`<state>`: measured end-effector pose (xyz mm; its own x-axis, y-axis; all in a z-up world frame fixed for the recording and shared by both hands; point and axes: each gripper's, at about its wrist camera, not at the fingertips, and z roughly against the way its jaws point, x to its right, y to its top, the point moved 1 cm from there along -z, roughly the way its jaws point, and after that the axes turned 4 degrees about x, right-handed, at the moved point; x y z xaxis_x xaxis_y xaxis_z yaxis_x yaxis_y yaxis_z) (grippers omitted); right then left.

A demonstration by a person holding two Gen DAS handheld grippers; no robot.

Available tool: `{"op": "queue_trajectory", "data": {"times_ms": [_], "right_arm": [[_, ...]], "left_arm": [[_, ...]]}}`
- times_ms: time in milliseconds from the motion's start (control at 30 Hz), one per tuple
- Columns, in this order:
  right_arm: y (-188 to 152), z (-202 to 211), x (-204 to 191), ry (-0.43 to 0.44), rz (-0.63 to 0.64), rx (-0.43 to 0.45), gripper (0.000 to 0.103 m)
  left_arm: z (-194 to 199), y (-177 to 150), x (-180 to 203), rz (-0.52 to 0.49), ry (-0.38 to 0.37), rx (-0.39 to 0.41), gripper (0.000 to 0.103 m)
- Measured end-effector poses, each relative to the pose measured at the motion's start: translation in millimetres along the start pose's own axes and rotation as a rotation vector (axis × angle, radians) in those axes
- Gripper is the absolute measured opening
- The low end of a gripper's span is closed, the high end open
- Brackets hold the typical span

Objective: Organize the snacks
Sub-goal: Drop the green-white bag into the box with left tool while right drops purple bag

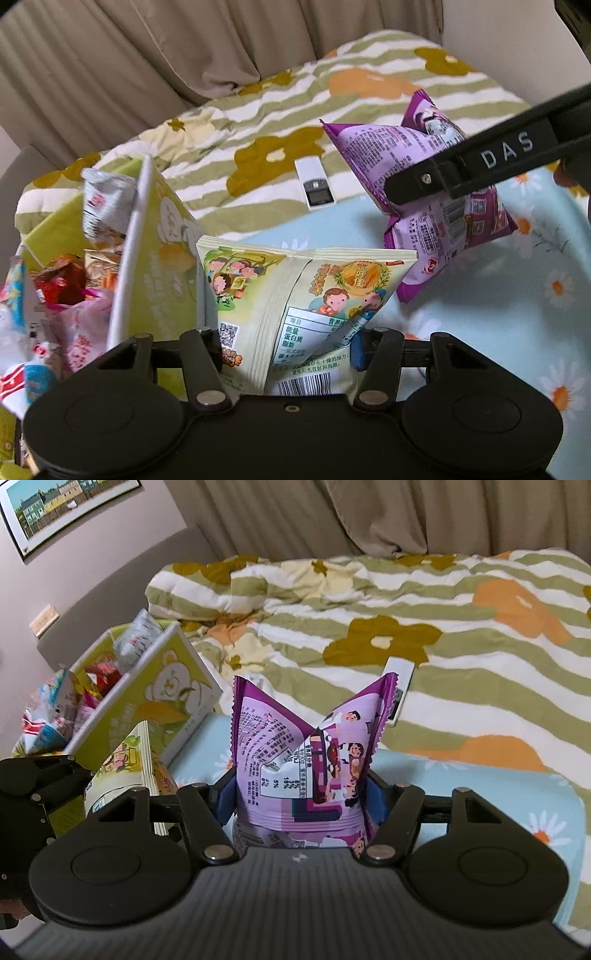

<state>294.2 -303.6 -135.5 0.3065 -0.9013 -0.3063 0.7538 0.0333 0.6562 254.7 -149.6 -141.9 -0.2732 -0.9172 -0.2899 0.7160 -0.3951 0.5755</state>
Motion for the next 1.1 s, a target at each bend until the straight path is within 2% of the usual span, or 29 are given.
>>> {"op": "queue_trajectory", "data": {"times_ms": [133,333,533,867,1100], "right_arm": [[3,22,-14,-0.054,0.025,0.011,0.082],[5,54,-44,-0.076,0.057,0.045,0.082],[14,78,-86,-0.073,0.075,0.085,0.082],[32,98,-181,-0.085,0.083,0.161,0.082],[55,85,-249,-0.104,0.054,0.194,0.082]], "left_arm": [[30,0,-3,0.022,-0.007,0.052,0.059],[82,-2,-17,0.072,-0.015,0.142,0.059],[129,-9,-50,0.124,0.006,0.226,0.059],[178,-38,-139,0.177,0.017,0.326,0.059],[184,-50,-220,0.226,0.009,0.366,0.059]]}}
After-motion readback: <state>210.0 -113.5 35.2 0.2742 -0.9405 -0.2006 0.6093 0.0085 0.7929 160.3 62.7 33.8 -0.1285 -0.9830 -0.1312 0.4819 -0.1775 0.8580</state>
